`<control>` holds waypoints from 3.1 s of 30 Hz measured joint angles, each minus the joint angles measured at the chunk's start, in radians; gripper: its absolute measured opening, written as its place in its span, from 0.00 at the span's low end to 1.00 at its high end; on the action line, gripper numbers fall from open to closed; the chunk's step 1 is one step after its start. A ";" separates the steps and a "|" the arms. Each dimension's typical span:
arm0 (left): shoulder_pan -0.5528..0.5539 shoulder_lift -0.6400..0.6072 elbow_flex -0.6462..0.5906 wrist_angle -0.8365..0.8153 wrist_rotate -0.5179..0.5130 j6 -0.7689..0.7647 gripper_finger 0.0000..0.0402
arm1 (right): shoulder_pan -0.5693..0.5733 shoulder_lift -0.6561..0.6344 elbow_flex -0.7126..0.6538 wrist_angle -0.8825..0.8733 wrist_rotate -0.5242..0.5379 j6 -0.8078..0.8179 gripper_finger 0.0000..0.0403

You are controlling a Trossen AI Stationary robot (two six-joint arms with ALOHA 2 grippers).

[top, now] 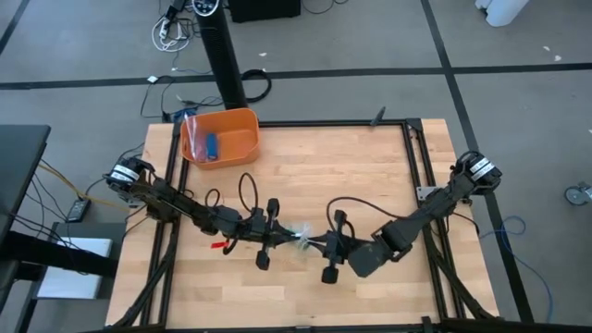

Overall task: Roll bandage
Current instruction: Open the transparent zip bag, then put the green bandage into the transparent zip bag

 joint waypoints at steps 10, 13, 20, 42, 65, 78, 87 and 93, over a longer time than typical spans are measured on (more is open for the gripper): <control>0.000 0.000 0.002 -0.019 0.001 0.007 0.00 | -0.039 0.000 0.000 0.029 -0.075 -0.049 0.00; 0.000 0.000 0.002 -0.021 0.001 0.013 0.00 | -0.048 -0.001 0.000 0.016 -0.077 -0.050 0.00; 0.000 0.000 0.002 -0.026 0.001 0.060 0.00 | -0.018 -0.001 0.000 -0.062 -0.057 -0.009 0.00; 0.002 0.000 0.002 -0.089 -0.014 0.048 0.00 | -0.067 -0.002 0.000 -0.046 -0.112 -0.020 0.00; 0.020 0.002 0.001 -0.242 -0.291 0.248 0.00 | 0.074 -0.033 0.001 -0.289 0.039 0.257 0.40; 0.054 0.002 0.001 -0.234 -0.335 0.318 0.00 | 0.165 -0.115 0.002 -0.384 0.181 0.317 0.59; 0.054 -0.023 0.001 -0.159 -0.371 0.453 0.00 | 0.191 -0.064 0.002 -0.407 0.173 0.429 0.61; 0.054 -0.106 0.001 -0.244 -0.447 0.517 0.00 | 0.162 0.085 0.002 -0.392 0.171 0.577 0.62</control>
